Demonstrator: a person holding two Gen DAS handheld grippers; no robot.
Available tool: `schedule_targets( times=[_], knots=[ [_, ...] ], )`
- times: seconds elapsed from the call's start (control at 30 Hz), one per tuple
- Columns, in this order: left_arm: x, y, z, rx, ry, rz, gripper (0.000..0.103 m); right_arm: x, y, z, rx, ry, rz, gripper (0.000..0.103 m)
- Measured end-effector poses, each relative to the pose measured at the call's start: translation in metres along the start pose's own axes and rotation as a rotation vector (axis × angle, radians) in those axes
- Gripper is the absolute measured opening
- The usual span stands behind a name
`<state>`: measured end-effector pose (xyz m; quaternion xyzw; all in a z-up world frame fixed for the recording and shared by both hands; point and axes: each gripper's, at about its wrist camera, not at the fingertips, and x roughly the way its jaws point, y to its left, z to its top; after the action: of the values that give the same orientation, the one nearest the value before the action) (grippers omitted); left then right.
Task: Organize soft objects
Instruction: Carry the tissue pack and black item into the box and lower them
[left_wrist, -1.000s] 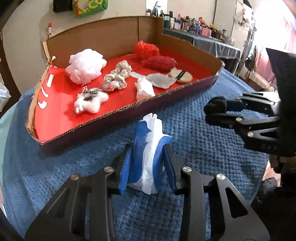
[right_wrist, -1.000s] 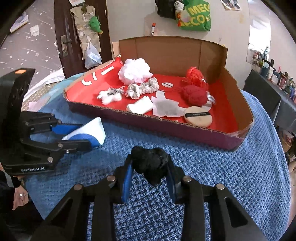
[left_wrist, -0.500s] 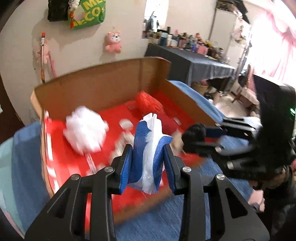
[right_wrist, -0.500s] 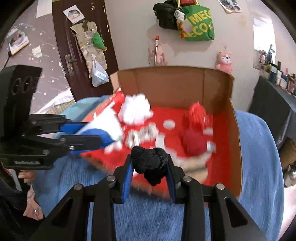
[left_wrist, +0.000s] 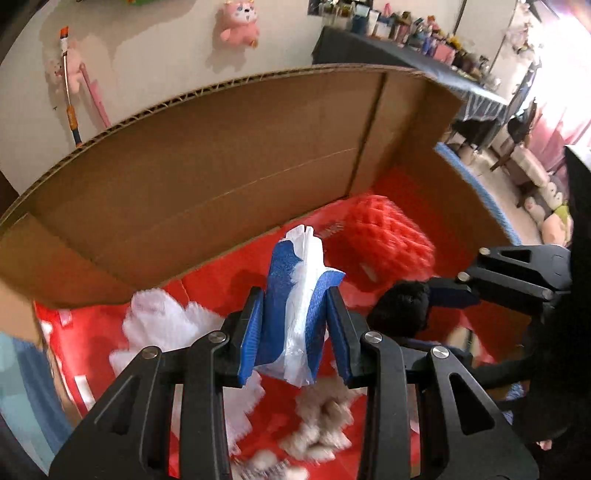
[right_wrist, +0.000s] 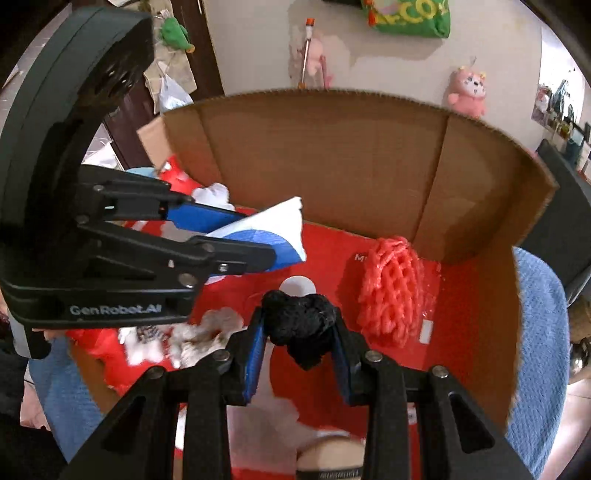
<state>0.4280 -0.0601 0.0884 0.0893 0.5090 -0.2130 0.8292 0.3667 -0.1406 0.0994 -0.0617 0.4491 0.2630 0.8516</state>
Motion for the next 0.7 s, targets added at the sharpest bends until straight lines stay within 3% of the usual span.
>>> schedule_targets(
  times=[0.33, 0.7],
  knots=[
    [0.030, 0.006, 0.014, -0.087, 0.052, -0.005, 0.032, 0.027, -0.009, 0.010, 0.015, 0.059, 0.016, 0.035],
    [0.040, 0.015, 0.011, -0.103, 0.061, 0.023, 0.032, 0.047, -0.015, 0.009, 0.040, 0.098, 0.020, 0.036]
  ],
)
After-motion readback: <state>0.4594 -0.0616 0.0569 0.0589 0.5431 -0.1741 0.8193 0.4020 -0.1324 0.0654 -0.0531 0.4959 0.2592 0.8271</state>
